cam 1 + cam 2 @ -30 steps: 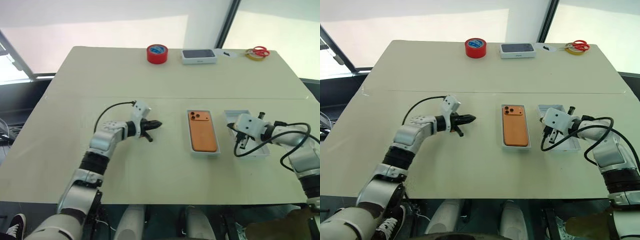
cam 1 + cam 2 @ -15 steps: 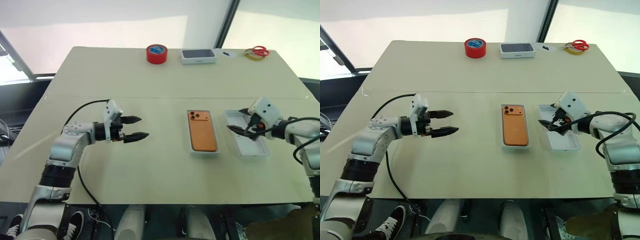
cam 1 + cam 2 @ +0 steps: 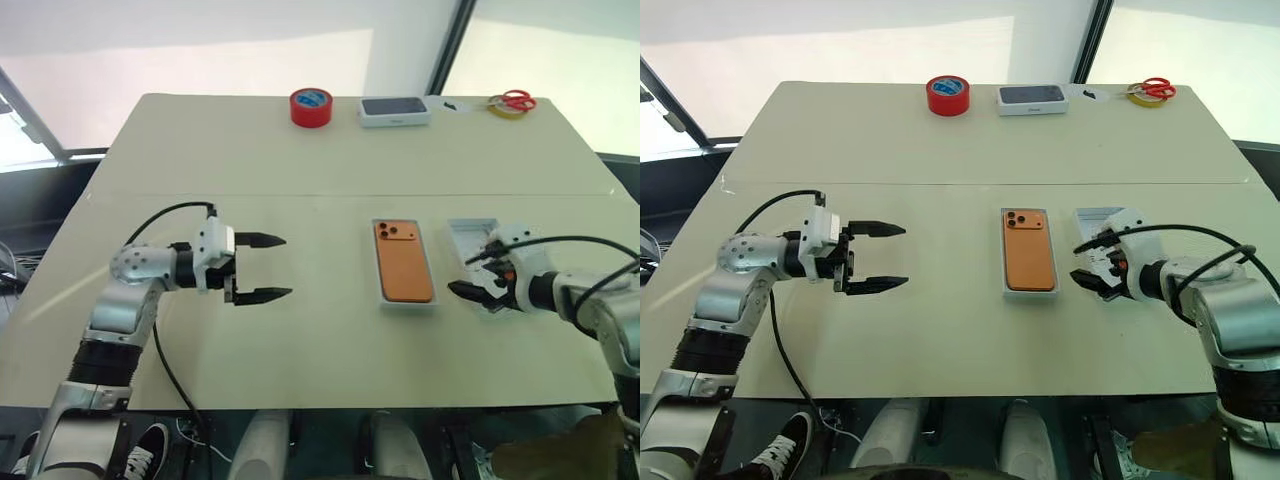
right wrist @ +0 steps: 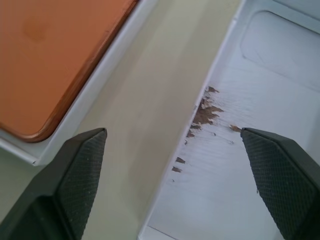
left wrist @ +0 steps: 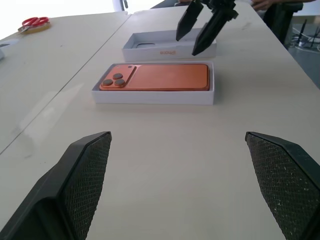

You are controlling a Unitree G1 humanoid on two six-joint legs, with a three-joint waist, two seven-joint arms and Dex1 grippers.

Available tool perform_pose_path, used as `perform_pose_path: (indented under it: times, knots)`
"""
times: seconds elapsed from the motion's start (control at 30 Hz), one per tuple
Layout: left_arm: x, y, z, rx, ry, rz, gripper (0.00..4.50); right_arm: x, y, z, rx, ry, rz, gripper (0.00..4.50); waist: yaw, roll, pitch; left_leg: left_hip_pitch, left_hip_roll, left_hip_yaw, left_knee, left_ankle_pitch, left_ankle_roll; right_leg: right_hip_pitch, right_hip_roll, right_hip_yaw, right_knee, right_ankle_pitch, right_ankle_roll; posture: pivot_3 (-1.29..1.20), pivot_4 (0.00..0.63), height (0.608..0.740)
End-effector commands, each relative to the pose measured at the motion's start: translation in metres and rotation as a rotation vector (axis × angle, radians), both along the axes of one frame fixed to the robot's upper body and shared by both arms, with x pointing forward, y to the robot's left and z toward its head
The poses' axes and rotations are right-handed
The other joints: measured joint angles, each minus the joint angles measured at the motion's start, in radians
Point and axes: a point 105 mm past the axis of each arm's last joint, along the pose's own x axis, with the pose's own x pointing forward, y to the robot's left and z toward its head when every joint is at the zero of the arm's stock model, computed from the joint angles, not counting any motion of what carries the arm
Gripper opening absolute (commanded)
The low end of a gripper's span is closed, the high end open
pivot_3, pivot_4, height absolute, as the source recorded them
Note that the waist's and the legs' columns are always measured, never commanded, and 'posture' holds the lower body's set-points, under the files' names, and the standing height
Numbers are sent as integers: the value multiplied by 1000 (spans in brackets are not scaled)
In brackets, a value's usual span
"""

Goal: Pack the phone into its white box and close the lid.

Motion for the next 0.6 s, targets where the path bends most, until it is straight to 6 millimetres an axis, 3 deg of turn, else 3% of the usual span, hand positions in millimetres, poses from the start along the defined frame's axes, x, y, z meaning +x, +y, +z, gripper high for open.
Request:
perform_pose_path:
  times: [0.03,0.27,0.6]
  knots:
    - [-8,-2,2,10,-45,-49,4500,0,10,14,41,32,-44,4471,0,0,0,0,0,0,0,0,0,0,0,0,0,0,0,0,150,740]
    - [-18,0,5,11,-103,-85,4500,13,0,13,-27,89,-137,4471,1,1,0,-3,0,0,2,0,1,-2,0,0,0,1,-1,0,150,740]
    - [-21,-3,8,-2,-119,-71,4500,23,5,8,-22,140,-138,4471,-1,1,0,-7,0,0,3,0,2,-3,2,-1,1,2,0,0,150,740]
